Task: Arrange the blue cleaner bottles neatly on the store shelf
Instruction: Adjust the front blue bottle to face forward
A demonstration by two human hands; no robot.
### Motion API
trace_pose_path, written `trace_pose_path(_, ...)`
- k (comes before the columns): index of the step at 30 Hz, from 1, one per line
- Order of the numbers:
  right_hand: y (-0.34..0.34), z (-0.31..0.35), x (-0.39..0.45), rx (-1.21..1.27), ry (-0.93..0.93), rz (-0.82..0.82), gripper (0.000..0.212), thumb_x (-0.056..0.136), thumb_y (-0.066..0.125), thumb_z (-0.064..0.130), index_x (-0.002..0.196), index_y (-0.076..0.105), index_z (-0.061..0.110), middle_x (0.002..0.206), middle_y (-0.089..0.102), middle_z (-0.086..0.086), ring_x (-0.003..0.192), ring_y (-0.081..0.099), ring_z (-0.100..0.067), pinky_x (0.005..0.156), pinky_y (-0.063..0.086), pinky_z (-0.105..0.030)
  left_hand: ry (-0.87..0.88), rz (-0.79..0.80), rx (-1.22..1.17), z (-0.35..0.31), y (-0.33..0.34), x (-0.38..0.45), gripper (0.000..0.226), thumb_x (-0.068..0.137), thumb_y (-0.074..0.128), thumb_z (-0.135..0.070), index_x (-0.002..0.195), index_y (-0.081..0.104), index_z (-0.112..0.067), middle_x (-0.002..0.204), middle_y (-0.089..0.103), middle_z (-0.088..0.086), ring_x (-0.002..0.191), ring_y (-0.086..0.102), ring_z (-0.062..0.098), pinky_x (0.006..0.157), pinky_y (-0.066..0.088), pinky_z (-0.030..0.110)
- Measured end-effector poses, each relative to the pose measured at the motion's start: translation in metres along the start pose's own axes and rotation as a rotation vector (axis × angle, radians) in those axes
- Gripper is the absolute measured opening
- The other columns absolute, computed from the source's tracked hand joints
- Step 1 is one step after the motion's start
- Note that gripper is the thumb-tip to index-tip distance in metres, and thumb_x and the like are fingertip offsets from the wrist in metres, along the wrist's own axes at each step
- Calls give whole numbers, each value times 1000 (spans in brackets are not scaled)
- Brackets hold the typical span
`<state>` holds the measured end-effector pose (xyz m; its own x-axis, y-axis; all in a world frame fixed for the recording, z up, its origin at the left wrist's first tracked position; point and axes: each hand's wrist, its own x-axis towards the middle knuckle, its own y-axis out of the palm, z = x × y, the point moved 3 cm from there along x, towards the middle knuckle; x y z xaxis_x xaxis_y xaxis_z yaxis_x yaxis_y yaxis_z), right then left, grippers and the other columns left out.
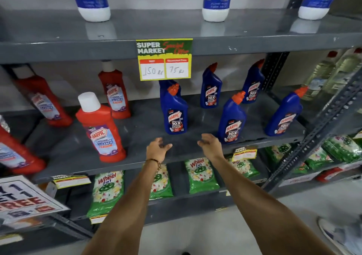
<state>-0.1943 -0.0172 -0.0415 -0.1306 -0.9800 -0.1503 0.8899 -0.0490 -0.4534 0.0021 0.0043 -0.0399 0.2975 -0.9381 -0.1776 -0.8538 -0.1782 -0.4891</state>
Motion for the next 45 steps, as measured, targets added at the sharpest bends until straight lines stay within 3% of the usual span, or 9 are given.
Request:
trace_pose_path(4, 19, 15, 23, 17, 3, 70, 46, 88, 57, 11, 132, 47, 5, 136, 54, -14, 124, 51, -25, 98, 42, -30, -38, -25, -22, 1, -8, 17, 57, 79, 68, -22, 129, 48, -1, 131, 57, 17, 120, 53, 29, 101, 43, 36)
trace_pose_path(10, 39, 27, 60, 59, 23, 166, 54, 86, 59, 7, 137, 40, 7, 141, 48, -14, 128, 47, -26, 108, 39, -39, -79, -19, -50, -8, -4, 47, 59, 81, 67, -22, 132, 44, -5, 136, 52, 15, 124, 49, 27, 104, 40, 36)
trace_pose_path(15, 46, 30, 84, 96, 29, 226, 62, 82, 62, -2, 138, 35, 3, 140, 48, -16, 128, 48, -29, 109, 39, -44, -47, -1, -56, -21, 2, 64, 56, 77, 71, -14, 126, 49, -2, 129, 58, 15, 119, 53, 28, 98, 42, 33)
trace_pose_path(21, 55, 28, 91, 59, -14, 271, 43, 85, 59, 2, 126, 50, 4, 127, 61, -16, 118, 56, -28, 104, 44, -43, 6, 23, -93, -30, 8, 64, 36, 78, 67, -2, 112, 56, 5, 119, 64, 22, 103, 60, 27, 75, 41, 15)
trace_pose_path(27, 50, 25, 79, 91, -41, 269, 41, 86, 58, 3, 126, 50, 4, 126, 60, -16, 118, 56, -27, 104, 44, -41, 10, 14, -107, -28, 8, 53, 39, 80, 66, -7, 117, 55, 0, 123, 62, 18, 113, 57, 27, 91, 42, 26)
trace_pose_path(33, 43, 18, 53, 86, -75, 287, 44, 86, 59, 6, 129, 48, 6, 129, 59, -13, 121, 54, -25, 106, 42, -40, 26, -15, -55, -19, 6, 32, 35, 79, 67, -10, 112, 59, -2, 119, 64, 16, 111, 58, 26, 90, 41, 26)
trace_pose_path(45, 31, 10, 18, 33, -122, 275, 36, 87, 58, 6, 122, 52, 3, 124, 62, -15, 116, 57, -25, 95, 41, -27, 46, -25, -26, -9, 4, 1, 39, 77, 70, -11, 112, 59, 0, 116, 66, 19, 107, 61, 28, 96, 47, 35)
